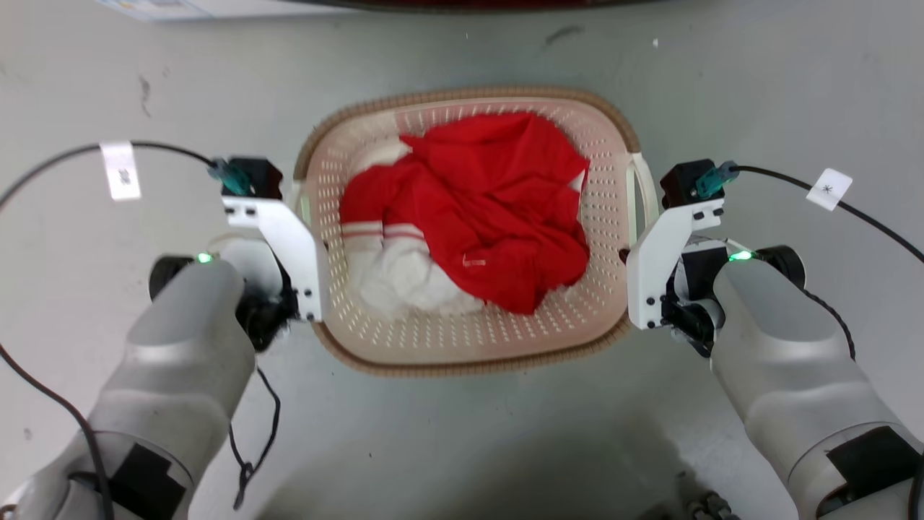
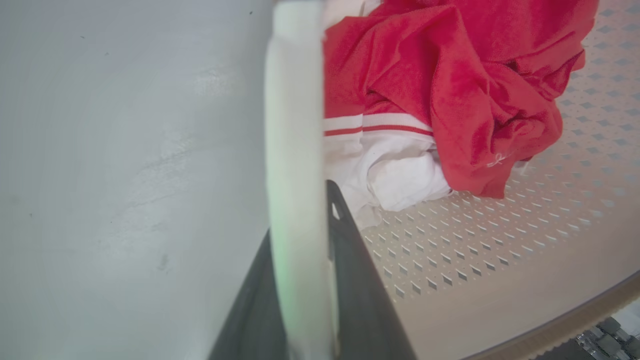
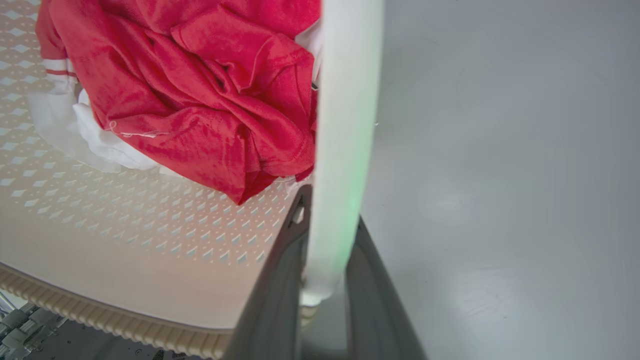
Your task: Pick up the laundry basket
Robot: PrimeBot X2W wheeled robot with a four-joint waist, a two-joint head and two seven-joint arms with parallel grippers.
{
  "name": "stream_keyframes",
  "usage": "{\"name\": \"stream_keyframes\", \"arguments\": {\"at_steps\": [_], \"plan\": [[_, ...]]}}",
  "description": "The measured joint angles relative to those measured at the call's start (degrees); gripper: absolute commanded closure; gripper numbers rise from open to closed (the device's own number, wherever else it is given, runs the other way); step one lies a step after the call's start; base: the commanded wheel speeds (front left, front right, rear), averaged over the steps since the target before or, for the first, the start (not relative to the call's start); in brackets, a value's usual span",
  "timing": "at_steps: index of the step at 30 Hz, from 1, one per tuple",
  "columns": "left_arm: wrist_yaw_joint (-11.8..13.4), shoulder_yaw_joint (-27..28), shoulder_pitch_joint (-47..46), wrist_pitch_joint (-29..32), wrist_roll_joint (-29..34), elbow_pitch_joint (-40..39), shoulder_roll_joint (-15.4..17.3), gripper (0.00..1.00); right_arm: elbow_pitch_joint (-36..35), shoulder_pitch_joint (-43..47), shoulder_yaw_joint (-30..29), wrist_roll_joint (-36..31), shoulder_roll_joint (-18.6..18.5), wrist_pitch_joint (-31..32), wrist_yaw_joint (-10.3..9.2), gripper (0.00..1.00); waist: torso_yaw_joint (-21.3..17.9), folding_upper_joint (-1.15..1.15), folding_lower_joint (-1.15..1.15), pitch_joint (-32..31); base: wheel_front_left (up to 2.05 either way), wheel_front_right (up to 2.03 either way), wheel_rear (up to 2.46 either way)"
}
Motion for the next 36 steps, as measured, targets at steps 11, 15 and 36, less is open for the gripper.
{"name": "stream_keyframes", "arguments": {"at_steps": [11, 15, 36], "plan": [[0.12, -2.67, 3.76, 2.75, -4.16, 1.15, -2.7, 1.0, 1.18, 3.77, -0.16, 0.49, -0.59, 5.28, -0.02, 1.0, 1.28, 0.0, 0.0, -8.81, 0.0, 0.0, 0.0], [0.18, -4.03, 5.72, 3.91, -5.49, 1.33, -3.63, 1.0, 1.29, 5.86, -0.48, 0.63, -0.86, 7.59, -0.02, 1.0, 1.85, 0.0, 0.0, -13.0, 0.0, 0.0, 0.0], [0.19, -8.82, 12.65, 15.58, -12.88, 0.7, -3.75, 1.0, 1.35, 13.45, -2.18, 1.43, -1.21, 24.2, -0.02, 1.0, 3.97, 0.0, -0.02, -35.06, 0.0, 0.0, 0.0]]}}
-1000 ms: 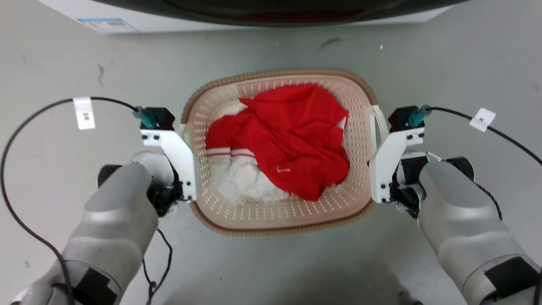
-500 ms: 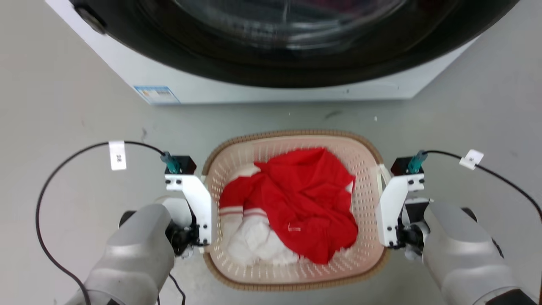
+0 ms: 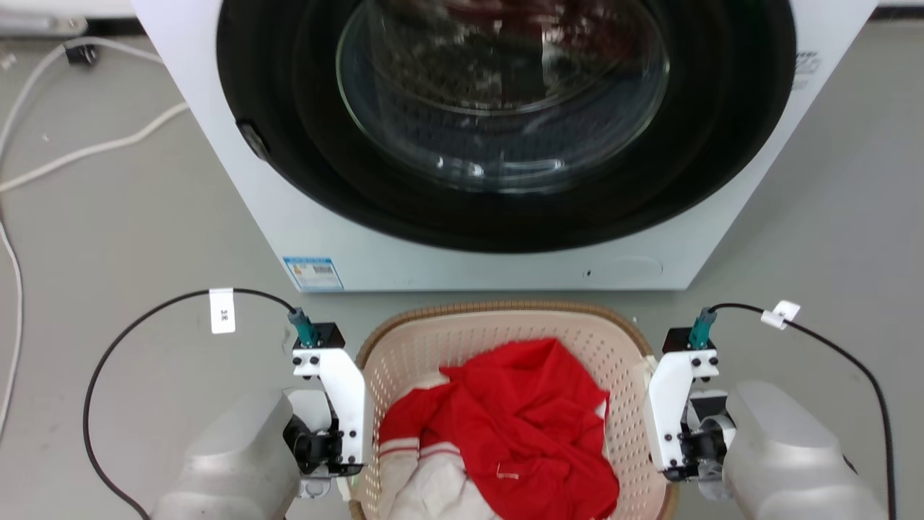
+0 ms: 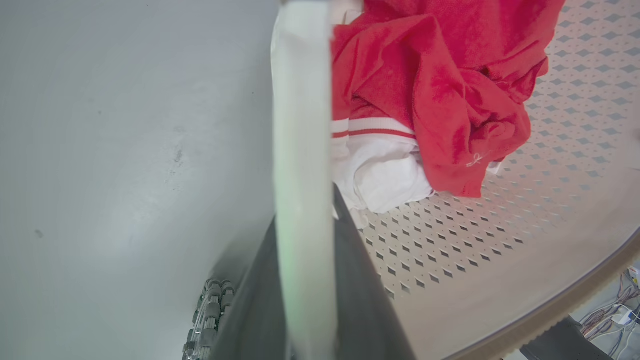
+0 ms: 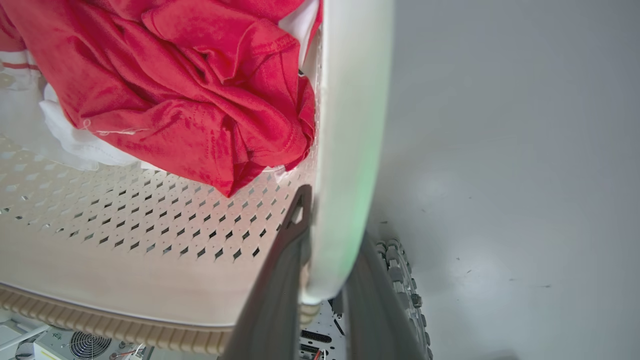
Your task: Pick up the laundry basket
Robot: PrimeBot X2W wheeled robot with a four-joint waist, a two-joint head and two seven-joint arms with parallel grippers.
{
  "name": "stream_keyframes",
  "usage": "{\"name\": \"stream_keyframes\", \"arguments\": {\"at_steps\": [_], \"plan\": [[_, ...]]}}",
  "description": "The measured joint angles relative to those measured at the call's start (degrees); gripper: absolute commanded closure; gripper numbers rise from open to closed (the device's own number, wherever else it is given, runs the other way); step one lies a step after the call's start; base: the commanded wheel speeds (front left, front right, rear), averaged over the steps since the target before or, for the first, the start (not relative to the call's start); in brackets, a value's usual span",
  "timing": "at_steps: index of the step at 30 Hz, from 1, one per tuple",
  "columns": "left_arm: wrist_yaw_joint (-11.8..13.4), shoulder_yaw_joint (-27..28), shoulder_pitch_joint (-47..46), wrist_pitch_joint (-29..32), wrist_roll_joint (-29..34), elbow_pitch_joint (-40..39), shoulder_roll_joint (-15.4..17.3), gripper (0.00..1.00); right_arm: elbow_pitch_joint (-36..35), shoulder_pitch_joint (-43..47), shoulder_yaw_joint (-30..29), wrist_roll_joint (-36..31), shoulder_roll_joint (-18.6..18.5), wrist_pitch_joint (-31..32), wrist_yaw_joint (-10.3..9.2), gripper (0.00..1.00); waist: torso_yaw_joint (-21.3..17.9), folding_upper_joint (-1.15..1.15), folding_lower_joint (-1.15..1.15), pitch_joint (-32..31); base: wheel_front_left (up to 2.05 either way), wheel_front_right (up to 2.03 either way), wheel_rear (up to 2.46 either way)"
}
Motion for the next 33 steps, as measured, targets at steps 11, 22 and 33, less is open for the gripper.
{"name": "stream_keyframes", "arguments": {"at_steps": [11, 22, 33], "plan": [[-0.01, -1.32, 2.61, 5.42, -3.01, -0.13, 0.78, 1.0, 0.0, 2.13, -2.77, 0.23, 0.35, 9.12, 0.0, 1.0, -0.31, 0.0, 0.0, -7.88, 0.0, 0.0, 0.0], [-0.01, -1.98, 5.35, 7.99, -5.33, 0.31, 0.69, 1.0, 0.02, 4.08, -4.74, -1.05, 0.73, 12.63, 0.0, 1.0, -1.45, 0.0, 0.0, -12.07, 0.0, 0.0, 0.0], [0.0, -2.43, 6.57, 7.13, -6.47, 0.38, 0.27, 1.0, 0.07, 4.64, -5.82, -2.83, 0.81, 13.12, 0.0, 1.0, -1.57, 0.0, 0.01, -13.24, 0.0, 0.0, 0.0]]}}
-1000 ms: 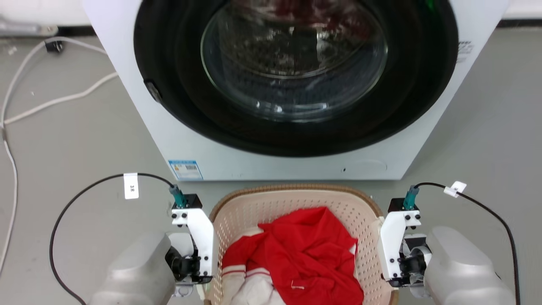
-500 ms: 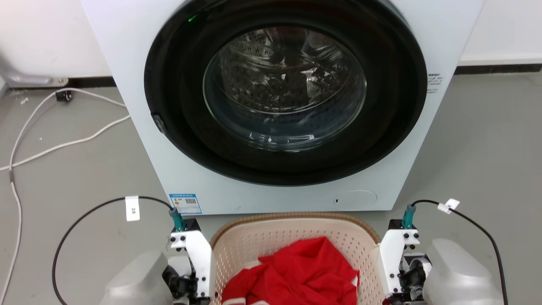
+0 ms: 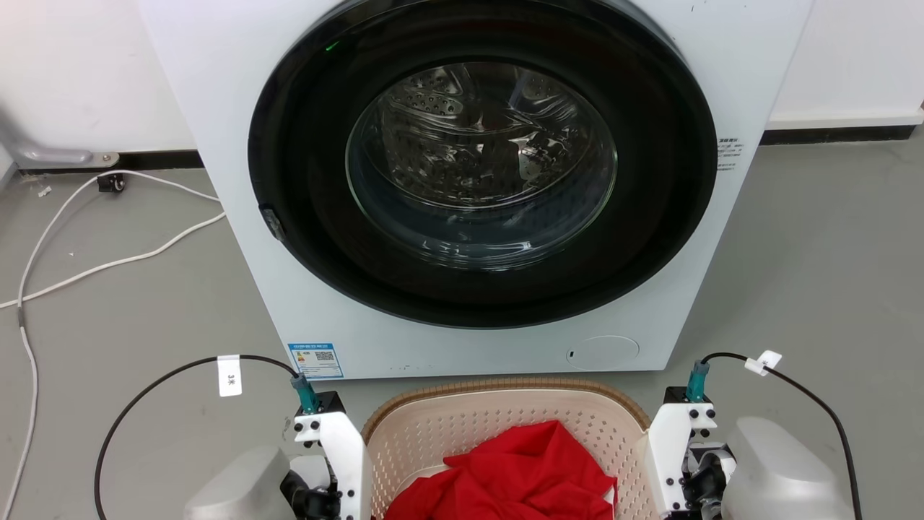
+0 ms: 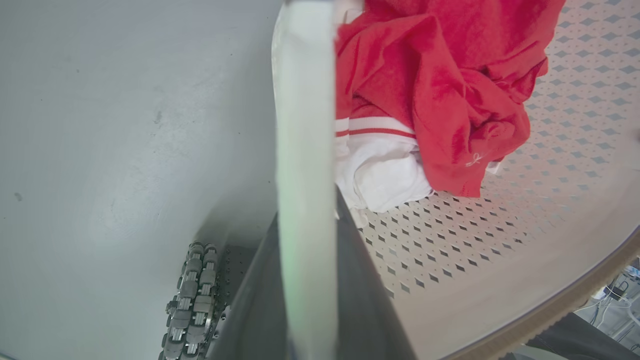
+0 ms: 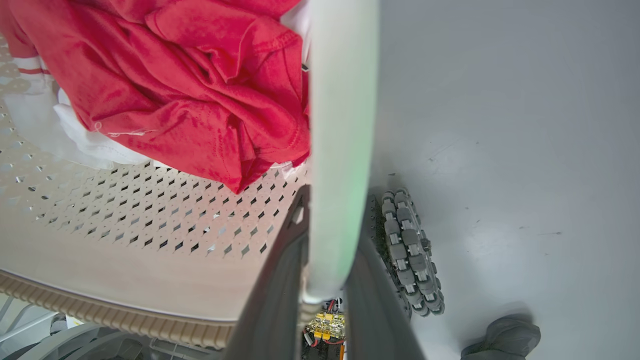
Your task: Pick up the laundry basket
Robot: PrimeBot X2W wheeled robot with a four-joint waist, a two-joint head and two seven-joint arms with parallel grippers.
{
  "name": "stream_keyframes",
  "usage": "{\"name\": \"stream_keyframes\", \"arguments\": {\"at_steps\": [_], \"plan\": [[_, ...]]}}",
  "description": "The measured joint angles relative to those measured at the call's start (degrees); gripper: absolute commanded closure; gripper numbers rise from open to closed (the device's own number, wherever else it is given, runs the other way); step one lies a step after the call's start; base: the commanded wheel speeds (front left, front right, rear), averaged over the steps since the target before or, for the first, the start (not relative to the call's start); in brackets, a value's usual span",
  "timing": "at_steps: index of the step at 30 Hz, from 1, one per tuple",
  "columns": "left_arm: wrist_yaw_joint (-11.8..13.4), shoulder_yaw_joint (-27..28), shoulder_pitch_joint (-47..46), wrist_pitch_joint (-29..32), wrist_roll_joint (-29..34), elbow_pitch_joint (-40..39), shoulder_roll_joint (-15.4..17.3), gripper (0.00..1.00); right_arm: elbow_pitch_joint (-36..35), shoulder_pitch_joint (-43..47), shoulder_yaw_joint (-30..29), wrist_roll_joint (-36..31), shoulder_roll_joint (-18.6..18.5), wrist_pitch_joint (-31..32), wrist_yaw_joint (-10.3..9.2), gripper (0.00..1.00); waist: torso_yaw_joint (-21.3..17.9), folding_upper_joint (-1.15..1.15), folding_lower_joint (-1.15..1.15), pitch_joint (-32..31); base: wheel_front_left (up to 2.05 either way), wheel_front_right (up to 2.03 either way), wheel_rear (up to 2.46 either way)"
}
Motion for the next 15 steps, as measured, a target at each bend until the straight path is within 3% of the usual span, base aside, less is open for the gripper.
{"name": "stream_keyframes", "arguments": {"at_steps": [15], "plan": [[0.0, -0.55, 0.02, -1.18, -0.96, 0.23, 0.01, 1.0, -0.01, -0.02, 0.43, 0.36, 0.03, -0.09, 0.0, 1.0, 0.11, 0.0, 0.01, -0.03, 0.0, 0.0, 0.0]]}}
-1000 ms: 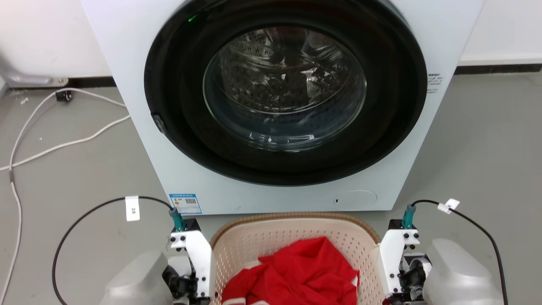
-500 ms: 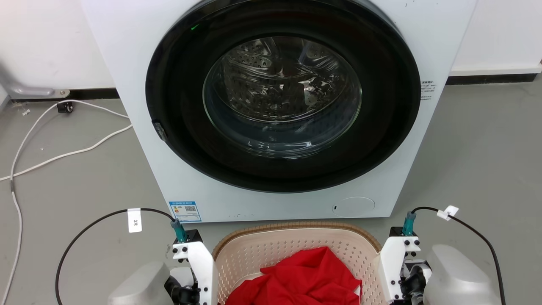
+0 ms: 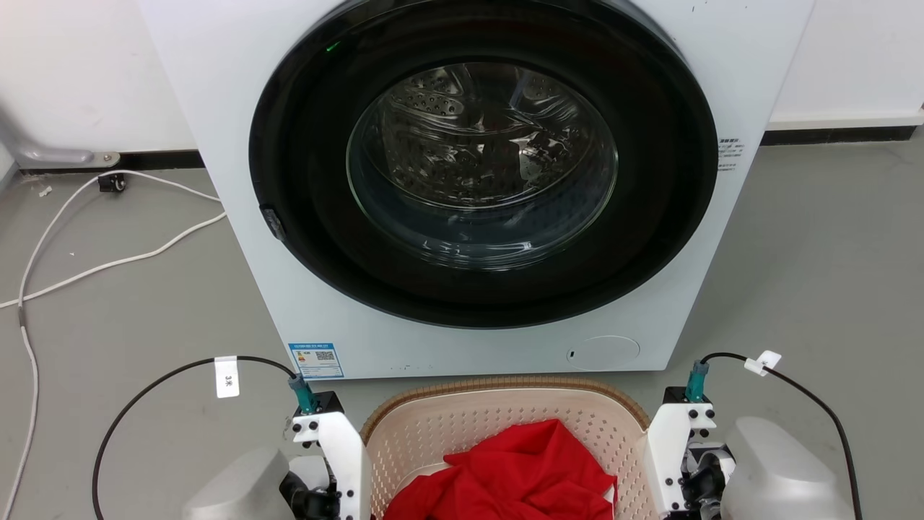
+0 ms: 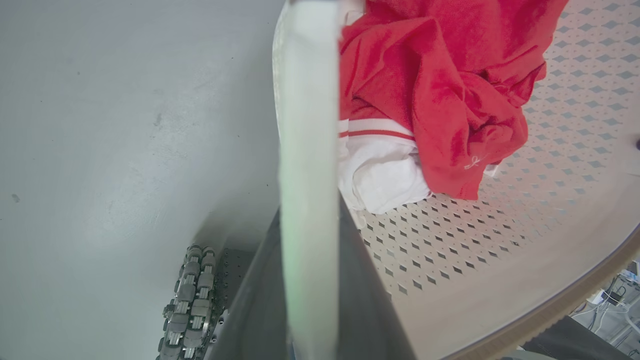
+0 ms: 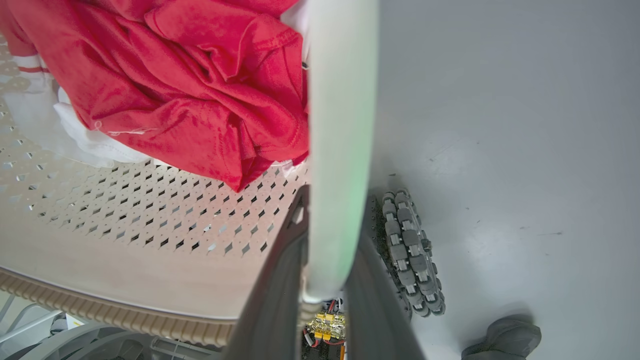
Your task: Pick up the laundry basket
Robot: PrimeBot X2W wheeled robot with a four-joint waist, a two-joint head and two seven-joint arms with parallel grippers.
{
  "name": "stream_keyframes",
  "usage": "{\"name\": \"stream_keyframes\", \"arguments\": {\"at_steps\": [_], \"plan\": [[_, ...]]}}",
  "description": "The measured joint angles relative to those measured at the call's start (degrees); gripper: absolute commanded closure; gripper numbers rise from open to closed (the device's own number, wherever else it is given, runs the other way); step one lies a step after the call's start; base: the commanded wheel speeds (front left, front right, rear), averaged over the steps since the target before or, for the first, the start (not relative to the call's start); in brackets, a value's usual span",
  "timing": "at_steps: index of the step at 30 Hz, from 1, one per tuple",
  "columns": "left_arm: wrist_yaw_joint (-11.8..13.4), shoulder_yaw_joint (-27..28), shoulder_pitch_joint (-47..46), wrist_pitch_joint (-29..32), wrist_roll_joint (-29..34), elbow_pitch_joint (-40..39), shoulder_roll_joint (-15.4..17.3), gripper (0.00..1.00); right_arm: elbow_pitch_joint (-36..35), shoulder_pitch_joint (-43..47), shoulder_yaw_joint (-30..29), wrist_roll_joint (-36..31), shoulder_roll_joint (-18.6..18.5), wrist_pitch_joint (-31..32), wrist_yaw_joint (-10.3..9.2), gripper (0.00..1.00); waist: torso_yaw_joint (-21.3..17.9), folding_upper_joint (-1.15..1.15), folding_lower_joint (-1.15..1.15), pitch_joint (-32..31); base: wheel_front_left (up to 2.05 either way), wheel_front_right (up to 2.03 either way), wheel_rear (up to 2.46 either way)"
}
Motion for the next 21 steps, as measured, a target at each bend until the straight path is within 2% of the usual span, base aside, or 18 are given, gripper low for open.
{"name": "stream_keyframes", "arguments": {"at_steps": [21], "plan": [[0.0, -1.12, 0.0, -0.56, -1.24, 0.1, 0.19, 1.0, -0.02, -0.01, 1.85, 2.52, -0.08, -0.55, -0.01, 1.0, -0.31, 0.0, 0.0, 0.42, 0.0, 0.0, 0.0]]}}
